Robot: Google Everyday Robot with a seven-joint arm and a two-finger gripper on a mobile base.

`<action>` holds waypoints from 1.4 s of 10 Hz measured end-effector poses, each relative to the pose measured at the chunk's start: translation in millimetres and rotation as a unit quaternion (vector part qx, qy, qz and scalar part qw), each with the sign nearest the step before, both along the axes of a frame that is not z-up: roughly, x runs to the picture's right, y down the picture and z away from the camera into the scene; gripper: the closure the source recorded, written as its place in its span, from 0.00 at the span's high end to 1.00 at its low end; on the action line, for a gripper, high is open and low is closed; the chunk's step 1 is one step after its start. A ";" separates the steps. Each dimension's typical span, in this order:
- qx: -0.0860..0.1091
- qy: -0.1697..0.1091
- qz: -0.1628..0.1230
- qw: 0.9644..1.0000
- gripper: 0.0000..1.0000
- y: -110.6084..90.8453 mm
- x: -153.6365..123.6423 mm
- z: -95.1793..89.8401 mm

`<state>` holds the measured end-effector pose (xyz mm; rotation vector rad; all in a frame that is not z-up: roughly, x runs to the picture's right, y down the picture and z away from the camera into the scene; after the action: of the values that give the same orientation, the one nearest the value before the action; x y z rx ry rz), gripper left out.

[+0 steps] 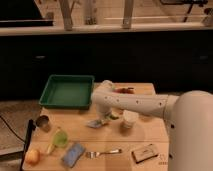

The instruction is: Wipe table surface with towel

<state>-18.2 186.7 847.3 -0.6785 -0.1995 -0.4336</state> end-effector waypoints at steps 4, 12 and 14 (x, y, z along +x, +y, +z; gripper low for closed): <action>-0.004 -0.048 -0.056 0.997 0.00 14.5 -47.1 -11.1; -0.001 -0.020 -0.028 0.999 0.00 36.2 21.4 -30.0; 0.005 -0.003 -0.023 1.000 0.00 12.6 32.1 -16.0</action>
<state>13.9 199.3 831.3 -0.6737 -0.1877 -0.4808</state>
